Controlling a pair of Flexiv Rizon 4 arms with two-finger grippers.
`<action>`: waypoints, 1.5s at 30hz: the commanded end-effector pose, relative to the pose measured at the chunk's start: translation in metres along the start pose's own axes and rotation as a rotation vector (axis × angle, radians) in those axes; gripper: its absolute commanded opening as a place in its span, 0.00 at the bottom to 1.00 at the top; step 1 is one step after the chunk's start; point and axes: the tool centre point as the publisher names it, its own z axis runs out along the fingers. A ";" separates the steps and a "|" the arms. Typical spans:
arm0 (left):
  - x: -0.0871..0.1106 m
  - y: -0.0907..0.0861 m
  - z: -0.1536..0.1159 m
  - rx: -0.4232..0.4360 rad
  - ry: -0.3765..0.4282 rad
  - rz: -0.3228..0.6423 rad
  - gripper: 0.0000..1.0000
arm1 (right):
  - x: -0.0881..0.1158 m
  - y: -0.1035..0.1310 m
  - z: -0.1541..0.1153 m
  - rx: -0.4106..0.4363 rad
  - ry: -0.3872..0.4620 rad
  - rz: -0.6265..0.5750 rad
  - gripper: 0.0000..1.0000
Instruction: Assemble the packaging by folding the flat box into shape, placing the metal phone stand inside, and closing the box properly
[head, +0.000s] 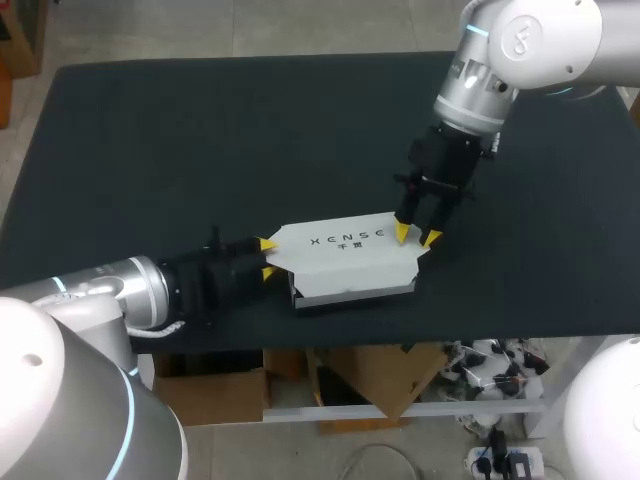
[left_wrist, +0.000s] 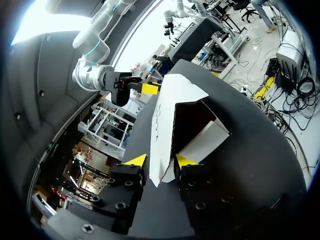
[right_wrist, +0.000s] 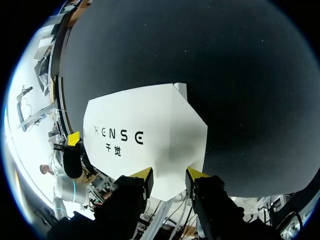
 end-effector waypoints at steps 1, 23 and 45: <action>0.001 -0.002 -0.012 -0.013 -0.014 0.001 0.35 | 0.001 0.000 0.001 -0.001 0.000 -0.002 0.44; -0.045 0.020 -0.049 -0.283 0.342 -0.259 1.00 | 0.001 0.002 0.004 -0.007 0.007 -0.010 0.44; -0.048 0.017 -0.057 -0.301 0.281 -0.167 1.00 | 0.000 0.002 0.003 -0.020 0.016 -0.010 0.45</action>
